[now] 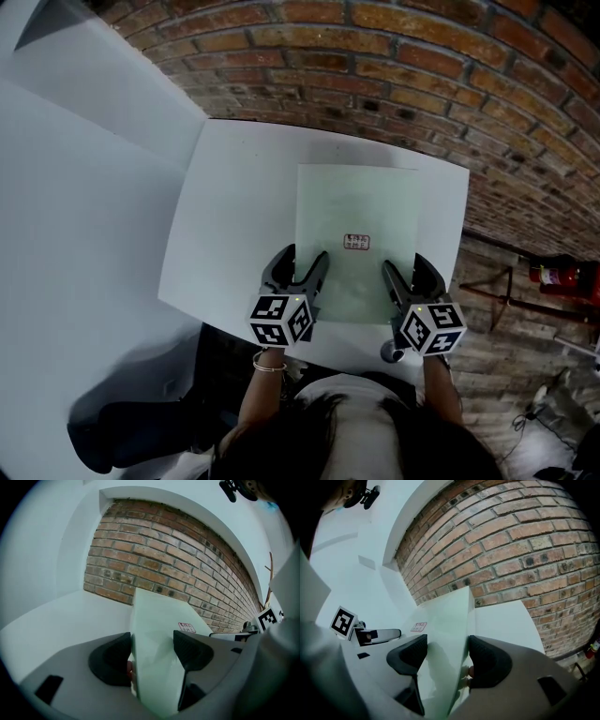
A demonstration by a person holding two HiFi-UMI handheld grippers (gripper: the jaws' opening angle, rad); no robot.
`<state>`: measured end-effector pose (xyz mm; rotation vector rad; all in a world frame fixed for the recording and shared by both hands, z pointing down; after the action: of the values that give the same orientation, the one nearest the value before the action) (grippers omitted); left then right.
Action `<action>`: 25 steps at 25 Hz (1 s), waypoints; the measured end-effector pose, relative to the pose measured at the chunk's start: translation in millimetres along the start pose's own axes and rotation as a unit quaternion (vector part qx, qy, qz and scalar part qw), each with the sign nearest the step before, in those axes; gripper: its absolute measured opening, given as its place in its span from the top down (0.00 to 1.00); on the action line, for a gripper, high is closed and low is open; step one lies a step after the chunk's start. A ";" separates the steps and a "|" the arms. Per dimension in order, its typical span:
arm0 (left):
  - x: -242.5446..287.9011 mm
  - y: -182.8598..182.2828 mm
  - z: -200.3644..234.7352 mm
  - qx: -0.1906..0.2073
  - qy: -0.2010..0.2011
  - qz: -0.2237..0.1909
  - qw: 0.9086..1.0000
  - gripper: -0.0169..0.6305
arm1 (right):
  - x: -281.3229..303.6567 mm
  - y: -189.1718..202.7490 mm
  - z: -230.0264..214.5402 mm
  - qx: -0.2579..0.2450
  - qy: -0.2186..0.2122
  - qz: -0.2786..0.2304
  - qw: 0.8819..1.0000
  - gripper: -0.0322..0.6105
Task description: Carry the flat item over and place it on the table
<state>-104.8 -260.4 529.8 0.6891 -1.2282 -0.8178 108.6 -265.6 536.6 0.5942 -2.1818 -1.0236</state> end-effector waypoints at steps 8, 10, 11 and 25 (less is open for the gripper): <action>13.3 11.4 2.5 -0.003 0.002 0.019 1.000 0.52 | 7.3 11.0 -10.3 0.013 0.005 0.012 1.000 0.51; 15.7 13.9 3.5 -0.004 0.002 0.022 1.000 0.52 | 9.3 13.4 -12.3 0.016 0.006 0.015 1.000 0.51; 17.0 15.2 4.0 -0.004 0.001 0.024 1.000 0.52 | 10.2 14.5 -13.3 0.017 0.006 0.016 1.000 0.51; 32.7 32.3 11.7 -0.011 -0.002 0.047 0.999 0.52 | 22.4 29.9 -24.5 0.033 0.008 0.035 0.999 0.51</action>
<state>-106.7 -270.5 576.0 0.6069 -1.2445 -0.7533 107.0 -274.2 580.4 0.5503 -2.2139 -0.9106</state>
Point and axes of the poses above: the fingertips, and each gripper's own axes: x forward along the fingers, z to its left, y out of its underside, the point moved 3 cm from there along -x, backward along the fingers, and after that the axes turned 12 degrees about -y, right-handed, at the moved point
